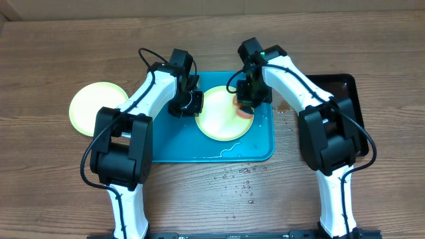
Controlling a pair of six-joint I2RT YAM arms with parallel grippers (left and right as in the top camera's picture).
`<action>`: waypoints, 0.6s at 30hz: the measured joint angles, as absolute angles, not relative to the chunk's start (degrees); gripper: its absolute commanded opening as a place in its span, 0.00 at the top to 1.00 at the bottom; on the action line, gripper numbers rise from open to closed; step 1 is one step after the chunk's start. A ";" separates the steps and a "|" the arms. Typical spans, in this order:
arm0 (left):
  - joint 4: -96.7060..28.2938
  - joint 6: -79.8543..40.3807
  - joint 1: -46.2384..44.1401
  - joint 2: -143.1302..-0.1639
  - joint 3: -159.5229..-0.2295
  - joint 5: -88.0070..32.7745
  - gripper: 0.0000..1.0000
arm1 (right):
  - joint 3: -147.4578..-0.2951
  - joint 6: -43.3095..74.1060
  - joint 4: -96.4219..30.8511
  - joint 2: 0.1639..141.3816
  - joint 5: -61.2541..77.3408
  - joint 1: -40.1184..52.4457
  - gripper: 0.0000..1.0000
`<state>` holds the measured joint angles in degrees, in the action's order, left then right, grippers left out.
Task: Clean dirty plates on tray and stack at the side
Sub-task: 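Scrub the second yellow plate with the sponge in the right gripper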
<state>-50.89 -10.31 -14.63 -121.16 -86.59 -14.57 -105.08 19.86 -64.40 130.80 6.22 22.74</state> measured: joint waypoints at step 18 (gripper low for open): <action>-52.01 -10.24 -12.58 -121.16 -86.59 -14.44 0.96 | -101.56 16.47 -56.69 130.82 28.77 30.74 0.96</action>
<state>-52.01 -10.24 -12.58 -121.16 -86.59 -14.44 -101.56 16.47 -56.69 130.82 28.77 30.74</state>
